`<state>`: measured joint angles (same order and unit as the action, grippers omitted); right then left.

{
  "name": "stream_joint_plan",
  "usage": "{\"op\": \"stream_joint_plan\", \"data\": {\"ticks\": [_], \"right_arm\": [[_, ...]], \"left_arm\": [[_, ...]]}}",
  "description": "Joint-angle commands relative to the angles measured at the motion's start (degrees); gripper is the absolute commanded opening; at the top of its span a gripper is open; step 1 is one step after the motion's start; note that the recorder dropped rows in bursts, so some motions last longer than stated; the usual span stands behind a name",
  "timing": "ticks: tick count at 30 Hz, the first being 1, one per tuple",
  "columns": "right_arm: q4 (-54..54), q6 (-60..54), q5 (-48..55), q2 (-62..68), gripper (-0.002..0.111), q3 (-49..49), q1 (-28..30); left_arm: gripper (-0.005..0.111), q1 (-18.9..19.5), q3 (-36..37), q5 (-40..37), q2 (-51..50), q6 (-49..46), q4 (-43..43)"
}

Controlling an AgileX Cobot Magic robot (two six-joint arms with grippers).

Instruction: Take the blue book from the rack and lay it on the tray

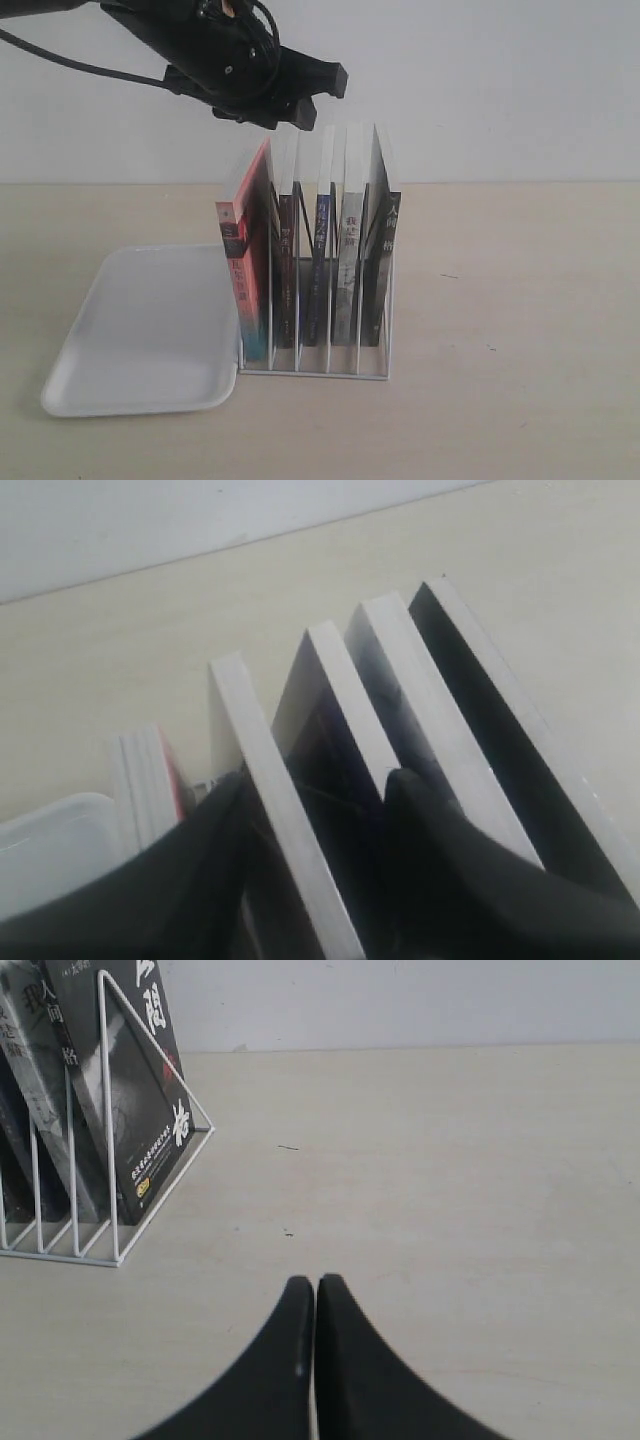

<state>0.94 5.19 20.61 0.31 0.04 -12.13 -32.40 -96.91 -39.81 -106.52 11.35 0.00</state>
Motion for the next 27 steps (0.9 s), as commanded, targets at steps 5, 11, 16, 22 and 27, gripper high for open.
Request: {"op": "stream_joint_plan", "data": {"ticks": [5, 11, 16, 22, 27], "right_arm": [[-0.20, -0.21, -0.28, -0.31, 0.000, -0.04, 0.19], [-0.20, -0.21, -0.28, -0.31, 0.000, -0.04, 0.19], [-0.20, -0.21, -0.28, -0.31, 0.000, -0.04, 0.19], [-0.20, -0.21, -0.28, -0.31, 0.000, -0.04, 0.19], [-0.20, -0.21, -0.28, -0.31, 0.000, -0.04, 0.19]], "left_arm": [[0.041, -0.28, -0.40, 0.93, -1.07, 2.69, 1.25], [0.041, -0.28, -0.40, 1.64, -2.46, 2.69, 1.25], [0.041, -0.28, -0.40, 2.27, -2.56, 2.72, 1.25], [0.041, -0.28, -0.40, 2.27, -3.68, 4.07, 1.25], [0.041, -0.28, -0.40, 2.27, -5.33, 4.07, 1.35]]}}
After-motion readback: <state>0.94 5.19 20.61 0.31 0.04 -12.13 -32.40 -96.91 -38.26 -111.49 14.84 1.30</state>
